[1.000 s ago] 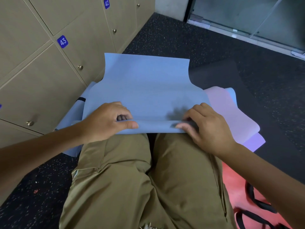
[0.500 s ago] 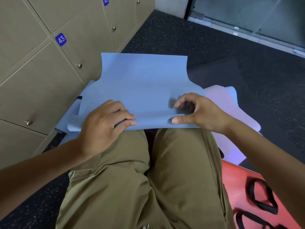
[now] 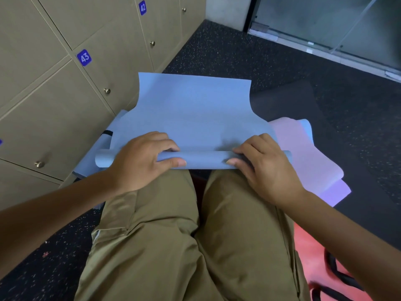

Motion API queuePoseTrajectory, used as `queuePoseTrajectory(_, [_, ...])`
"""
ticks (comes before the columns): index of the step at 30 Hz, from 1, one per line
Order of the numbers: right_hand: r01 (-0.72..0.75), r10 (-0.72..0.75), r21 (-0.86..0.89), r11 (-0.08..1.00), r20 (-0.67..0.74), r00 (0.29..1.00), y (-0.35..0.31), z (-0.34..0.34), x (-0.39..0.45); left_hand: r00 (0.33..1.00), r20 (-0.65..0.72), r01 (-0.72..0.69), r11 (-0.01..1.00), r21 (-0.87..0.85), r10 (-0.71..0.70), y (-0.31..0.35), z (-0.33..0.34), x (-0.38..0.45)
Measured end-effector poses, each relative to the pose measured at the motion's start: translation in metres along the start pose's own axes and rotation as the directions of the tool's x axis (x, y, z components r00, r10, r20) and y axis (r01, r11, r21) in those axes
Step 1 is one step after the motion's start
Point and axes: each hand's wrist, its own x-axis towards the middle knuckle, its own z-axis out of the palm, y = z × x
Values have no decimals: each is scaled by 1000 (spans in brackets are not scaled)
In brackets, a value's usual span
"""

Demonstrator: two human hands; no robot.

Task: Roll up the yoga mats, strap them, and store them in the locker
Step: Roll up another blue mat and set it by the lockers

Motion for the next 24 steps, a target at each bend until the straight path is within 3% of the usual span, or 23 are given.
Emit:
queuePoseTrajectory(3, [14, -15, 31, 999, 52, 999, 12, -2, 2, 994, 88, 81, 982, -170, -66, -2, -5, 12])
queuePoseTrajectory(7, [-45, 28, 100, 994, 164, 986, 17, -5, 18, 998, 69, 22, 984, -176, -10, -7, -8, 19])
queuePoseTrajectory(11, [-160, 82, 224, 961, 321, 944, 25, -9, 33, 989, -55, -132, 990, 47, 134, -6, 0, 12])
queuePoseTrajectory(14, [-264, 115, 310, 913, 428, 897, 28, -13, 44, 968, -210, -83, 963, 255, 139, 2, 13, 2])
queuePoseTrajectory(18, [-322, 124, 356, 877, 481, 868, 28, -16, 54, 969, -223, -36, 949, 314, 110, 3, 23, -2])
queuePoseTrajectory(21, [-282, 139, 336, 899, 392, 910, 31, -12, 53, 980, -190, -2, 970, 244, 50, 0, 21, 8])
queuePoseTrajectory(24, [-58, 52, 52, 997, 99, 994, 25, 4, 44, 994, -104, 56, 991, 118, -44, -3, 15, 22])
